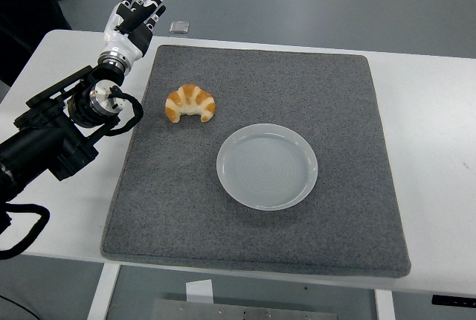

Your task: Place the bread on the plate

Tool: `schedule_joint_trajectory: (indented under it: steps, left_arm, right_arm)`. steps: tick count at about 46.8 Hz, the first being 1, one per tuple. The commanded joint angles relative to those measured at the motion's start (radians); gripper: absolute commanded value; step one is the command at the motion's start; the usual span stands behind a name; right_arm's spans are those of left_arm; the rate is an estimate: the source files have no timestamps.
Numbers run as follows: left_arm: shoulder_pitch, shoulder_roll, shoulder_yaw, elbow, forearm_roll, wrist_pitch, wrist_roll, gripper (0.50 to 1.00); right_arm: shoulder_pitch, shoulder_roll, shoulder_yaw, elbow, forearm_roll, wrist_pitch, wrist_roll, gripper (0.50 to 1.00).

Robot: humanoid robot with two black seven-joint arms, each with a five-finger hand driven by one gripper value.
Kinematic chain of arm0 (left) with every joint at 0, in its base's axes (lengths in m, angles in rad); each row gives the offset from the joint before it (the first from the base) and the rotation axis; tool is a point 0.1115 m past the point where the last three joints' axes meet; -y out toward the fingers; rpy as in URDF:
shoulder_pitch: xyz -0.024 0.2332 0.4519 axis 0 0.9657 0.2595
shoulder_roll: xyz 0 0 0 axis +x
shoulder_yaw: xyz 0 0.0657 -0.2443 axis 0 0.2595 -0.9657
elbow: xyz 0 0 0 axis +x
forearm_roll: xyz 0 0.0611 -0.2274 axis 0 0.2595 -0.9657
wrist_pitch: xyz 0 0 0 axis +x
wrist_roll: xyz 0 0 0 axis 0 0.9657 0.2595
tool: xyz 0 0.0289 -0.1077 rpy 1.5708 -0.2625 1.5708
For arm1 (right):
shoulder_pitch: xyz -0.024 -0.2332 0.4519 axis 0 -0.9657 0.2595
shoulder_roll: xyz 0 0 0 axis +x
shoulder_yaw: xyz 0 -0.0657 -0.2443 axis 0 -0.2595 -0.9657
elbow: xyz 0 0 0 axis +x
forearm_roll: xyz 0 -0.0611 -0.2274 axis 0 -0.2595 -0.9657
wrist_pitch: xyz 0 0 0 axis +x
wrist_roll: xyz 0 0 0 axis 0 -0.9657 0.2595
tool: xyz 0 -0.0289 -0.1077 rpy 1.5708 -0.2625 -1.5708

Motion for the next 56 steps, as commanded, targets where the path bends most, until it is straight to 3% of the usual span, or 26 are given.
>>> schedule_joint_trajectory:
  steps: [1,5,24,41,46,56]
  left_arm:
    - [0.000,0.000,0.001,-0.001,0.000,0.000,0.000,0.994]
    - [0.007,-0.003,-0.002,-0.001,0.000,0.000,-0.031,0.994]
    - [-0.007,0.009,0.069,0.005,0.046,-0.043,-0.025,0.994]
    - [-0.073,0.012,0.138,-0.004,0.083,0.000,-0.012,0.992]
    - [-0.107,0.042,0.202,-0.018,0.083,0.017,-0.012,0.994]
    - [-0.185,0.166,0.334,-0.077,0.126,0.015,-0.011,0.994]
  right_arm:
    - [0.000,0.000,0.000,0.000,0.000,0.000,0.000,0.954]
    - [0.000,0.000,0.000,0.000,0.000,0.000,0.000,0.952]
    - [0.000,0.000,0.000,0.000,0.000,0.000,0.000,0.954]
    - [0.000,0.000,0.000,0.000,0.000,0.000,0.000,0.954]
    - [0.000,0.000,0.000,0.000,0.000,0.000,0.000,0.952]
    - [0.000,0.000,0.000,0.000,0.000,0.000,0.000,0.952]
